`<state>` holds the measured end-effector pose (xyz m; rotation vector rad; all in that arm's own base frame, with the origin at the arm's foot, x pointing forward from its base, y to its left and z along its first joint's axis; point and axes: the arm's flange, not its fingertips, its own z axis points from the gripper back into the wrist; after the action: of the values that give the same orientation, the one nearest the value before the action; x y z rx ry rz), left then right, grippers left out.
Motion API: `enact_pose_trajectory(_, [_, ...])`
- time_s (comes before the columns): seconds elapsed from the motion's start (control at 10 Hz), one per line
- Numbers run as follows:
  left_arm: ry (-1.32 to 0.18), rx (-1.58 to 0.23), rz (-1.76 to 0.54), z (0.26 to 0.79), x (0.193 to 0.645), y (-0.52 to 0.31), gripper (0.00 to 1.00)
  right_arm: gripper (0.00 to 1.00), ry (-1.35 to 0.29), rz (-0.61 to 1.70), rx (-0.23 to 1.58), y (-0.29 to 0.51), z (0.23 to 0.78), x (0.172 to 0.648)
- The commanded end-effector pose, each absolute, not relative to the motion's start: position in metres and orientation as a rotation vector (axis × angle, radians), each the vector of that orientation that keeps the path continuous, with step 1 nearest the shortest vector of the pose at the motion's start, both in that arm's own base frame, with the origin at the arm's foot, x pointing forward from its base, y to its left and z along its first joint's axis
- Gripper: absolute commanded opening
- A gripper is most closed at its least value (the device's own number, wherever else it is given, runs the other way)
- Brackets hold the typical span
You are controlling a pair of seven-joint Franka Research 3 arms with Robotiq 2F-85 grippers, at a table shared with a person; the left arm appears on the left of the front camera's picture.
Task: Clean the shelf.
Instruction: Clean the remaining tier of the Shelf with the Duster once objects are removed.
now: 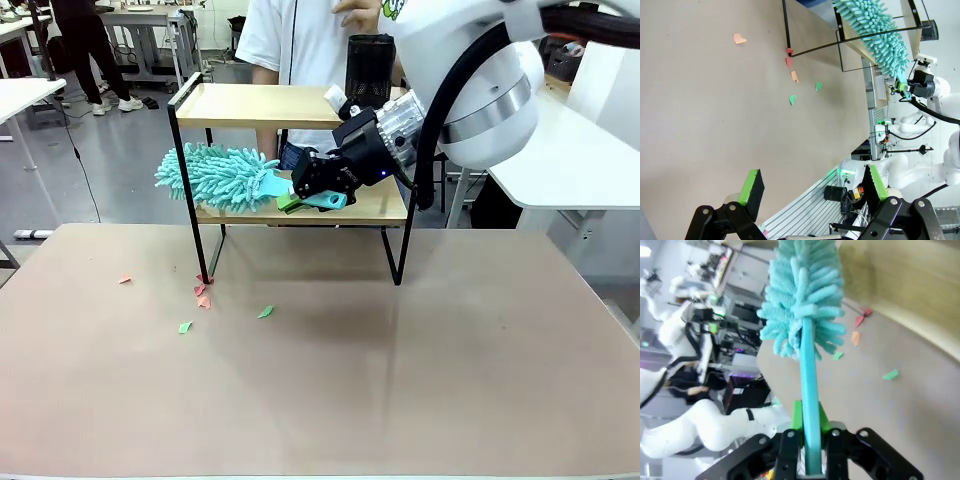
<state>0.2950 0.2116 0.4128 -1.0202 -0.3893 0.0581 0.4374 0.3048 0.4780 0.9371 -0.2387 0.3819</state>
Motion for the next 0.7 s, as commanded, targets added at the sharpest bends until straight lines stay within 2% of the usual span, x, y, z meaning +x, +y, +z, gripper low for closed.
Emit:
enact_pose_trajectory(0.0, [-0.421,-1.04,0.039,0.413,0.296,0.211,1.0,0.11,-0.264,0.37,0.968,0.285,0.478,0.427])
enact_pose_trajectory(0.2, [-0.421,-1.04,0.039,0.413,0.296,0.211,1.0,0.11,-0.179,0.367,0.998,0.24,0.485,0.412])
enact_pose_trajectory(0.3, [-0.421,-1.04,0.039,0.413,0.296,0.211,1.0,0.11,-0.142,0.361,0.942,0.204,0.488,0.398])
enact_pose_trajectory(0.6, [-0.421,-1.04,0.039,0.413,0.296,0.211,1.0,0.11,-0.16,0.334,1.017,0.083,0.498,0.348])
